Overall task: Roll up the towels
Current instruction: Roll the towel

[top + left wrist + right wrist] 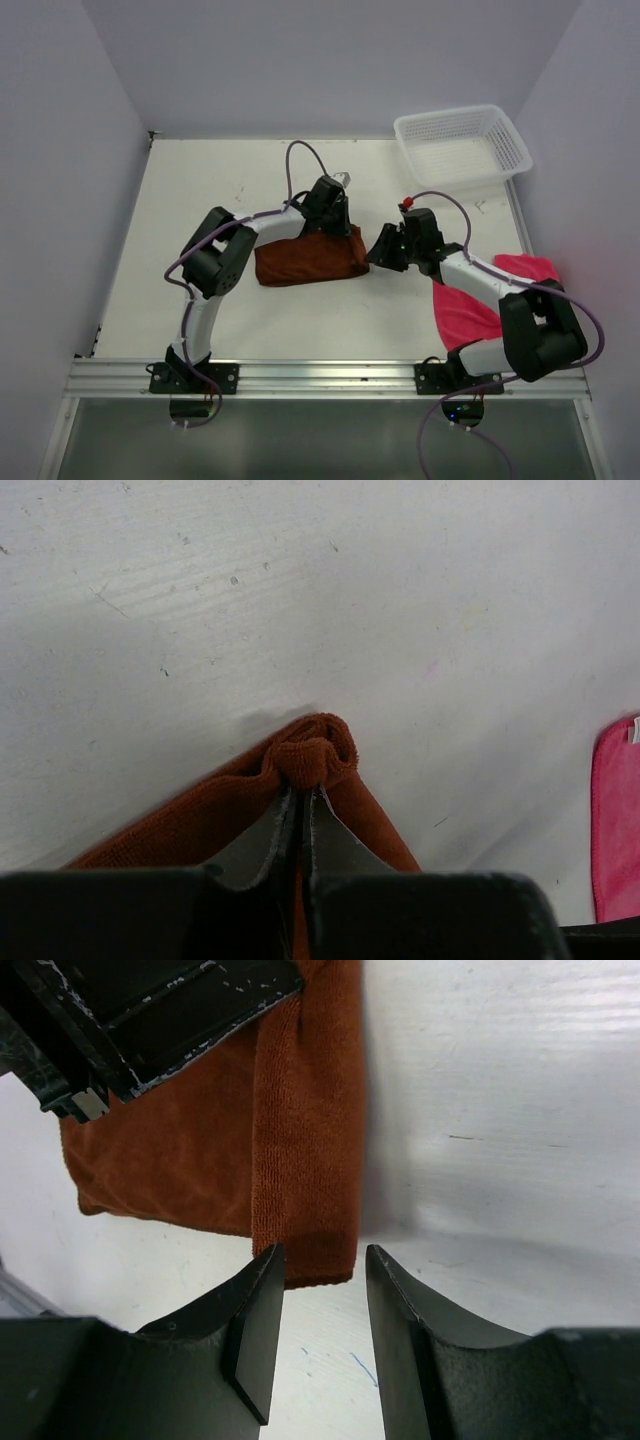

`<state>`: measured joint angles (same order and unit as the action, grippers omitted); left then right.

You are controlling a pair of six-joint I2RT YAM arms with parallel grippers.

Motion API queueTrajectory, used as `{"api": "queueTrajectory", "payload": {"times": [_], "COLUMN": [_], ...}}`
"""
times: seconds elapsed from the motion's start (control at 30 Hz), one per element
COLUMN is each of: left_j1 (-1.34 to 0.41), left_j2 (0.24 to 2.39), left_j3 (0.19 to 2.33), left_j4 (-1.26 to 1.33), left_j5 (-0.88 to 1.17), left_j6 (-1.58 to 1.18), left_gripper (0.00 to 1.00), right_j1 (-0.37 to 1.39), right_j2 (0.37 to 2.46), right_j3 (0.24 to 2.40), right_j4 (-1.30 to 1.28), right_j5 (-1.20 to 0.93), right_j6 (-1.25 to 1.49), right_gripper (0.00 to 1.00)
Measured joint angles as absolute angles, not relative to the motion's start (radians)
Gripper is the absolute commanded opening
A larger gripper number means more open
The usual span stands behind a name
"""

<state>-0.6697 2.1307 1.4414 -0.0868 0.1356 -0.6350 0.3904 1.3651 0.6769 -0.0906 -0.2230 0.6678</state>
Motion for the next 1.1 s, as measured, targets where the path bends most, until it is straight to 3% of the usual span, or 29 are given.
{"api": "queueTrajectory", "payload": {"times": [0.5, 1.1], "left_j1": [-0.666, -0.661], "left_j2": [2.119, 2.115], "left_j3": [1.417, 1.409], "left_j4": [-0.068, -0.067], "left_j5": [0.135, 0.139], "left_j6": [-0.635, -0.635], "left_gripper": [0.02, 0.02], "right_j1": [0.386, 0.442], "right_j2": [1.541, 1.555], "right_j3": [0.645, 0.674], "right_j4": [0.126, 0.056], "right_j5": [-0.366, -0.246], "right_j6": [0.766, 0.646], "right_gripper": [0.45, 0.52]}}
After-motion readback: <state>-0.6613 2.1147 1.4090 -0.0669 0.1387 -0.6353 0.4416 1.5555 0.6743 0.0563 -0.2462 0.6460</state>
